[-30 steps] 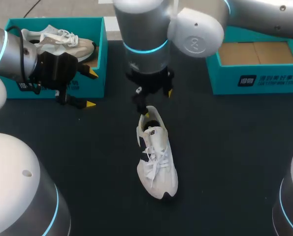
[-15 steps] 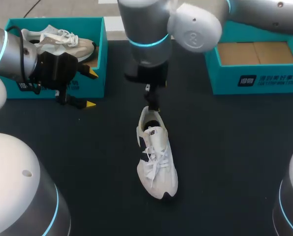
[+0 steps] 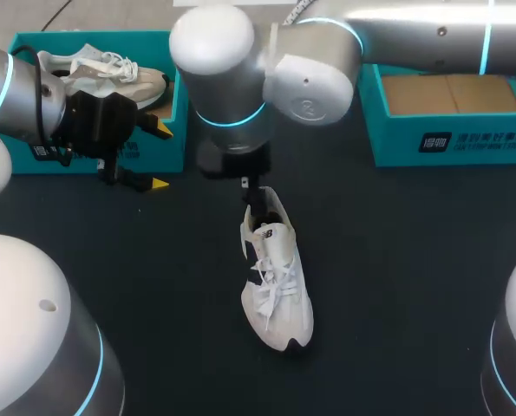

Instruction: Take the shoe out of the shoebox, open the shoe tongue, remove and reinsert the insole, then place the shoe into the shoebox

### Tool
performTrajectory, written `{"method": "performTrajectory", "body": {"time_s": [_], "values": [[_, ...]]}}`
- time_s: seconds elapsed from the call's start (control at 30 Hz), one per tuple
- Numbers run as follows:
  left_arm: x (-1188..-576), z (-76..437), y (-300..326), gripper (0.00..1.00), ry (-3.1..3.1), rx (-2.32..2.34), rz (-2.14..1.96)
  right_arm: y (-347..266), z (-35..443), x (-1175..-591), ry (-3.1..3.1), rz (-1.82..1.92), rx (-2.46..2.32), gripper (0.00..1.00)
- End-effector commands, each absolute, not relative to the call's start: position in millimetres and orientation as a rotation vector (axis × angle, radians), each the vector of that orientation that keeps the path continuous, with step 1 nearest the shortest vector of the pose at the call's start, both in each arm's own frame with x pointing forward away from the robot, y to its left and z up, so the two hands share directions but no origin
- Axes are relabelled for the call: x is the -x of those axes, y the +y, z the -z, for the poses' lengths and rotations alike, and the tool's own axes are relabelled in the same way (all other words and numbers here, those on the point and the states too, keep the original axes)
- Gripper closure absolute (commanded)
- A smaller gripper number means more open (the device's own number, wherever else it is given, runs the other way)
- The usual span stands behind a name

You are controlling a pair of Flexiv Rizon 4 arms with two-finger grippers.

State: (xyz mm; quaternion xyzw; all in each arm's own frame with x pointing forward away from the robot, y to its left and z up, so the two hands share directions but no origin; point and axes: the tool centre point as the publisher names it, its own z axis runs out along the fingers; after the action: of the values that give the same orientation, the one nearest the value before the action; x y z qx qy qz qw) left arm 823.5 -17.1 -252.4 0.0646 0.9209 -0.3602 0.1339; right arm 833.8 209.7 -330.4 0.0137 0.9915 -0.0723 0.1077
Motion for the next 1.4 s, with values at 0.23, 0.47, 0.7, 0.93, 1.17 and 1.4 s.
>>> {"method": "performTrajectory", "body": {"time_s": [0.23, 0.47, 0.7, 0.93, 1.17, 1.4], "values": [[-822.3, 251.9, -17.1, 0.0, 2.672, -0.185, 1.038, 205.5, 353.1, -841.1, 2.94, 0.185, 0.004, 0.53], [-822.3, 251.9, -17.1, 0.0, 2.672, -0.185, 1.038, 201.2, 360.1, -838.3, 2.962, 0.153, 0.062, 0.75], [-822.3, 251.9, -17.1, 0.0, 2.672, -0.185, 1.038, 200.5, 364.6, -833.1, 2.989, 0.14, 0.103, 0.83], [-822.3, 251.9, -17.1, 0.0, 2.672, -0.185, 1.038, 200.1, 366.1, -834.6, 2.982, 0.166, 0.063, 1.0], [-822.3, 251.9, -17.1, 0.0, 2.672, -0.185, 1.038, 198.5, 339.5, -837.1, 2.977, 0.228, 0.042, 1.0], [-822.3, 251.9, -17.1, 0.0, 2.672, -0.185, 1.038, 192.8, 280.6, -849.2, 2.981, 0.165, 0.067, 1.0]]}}
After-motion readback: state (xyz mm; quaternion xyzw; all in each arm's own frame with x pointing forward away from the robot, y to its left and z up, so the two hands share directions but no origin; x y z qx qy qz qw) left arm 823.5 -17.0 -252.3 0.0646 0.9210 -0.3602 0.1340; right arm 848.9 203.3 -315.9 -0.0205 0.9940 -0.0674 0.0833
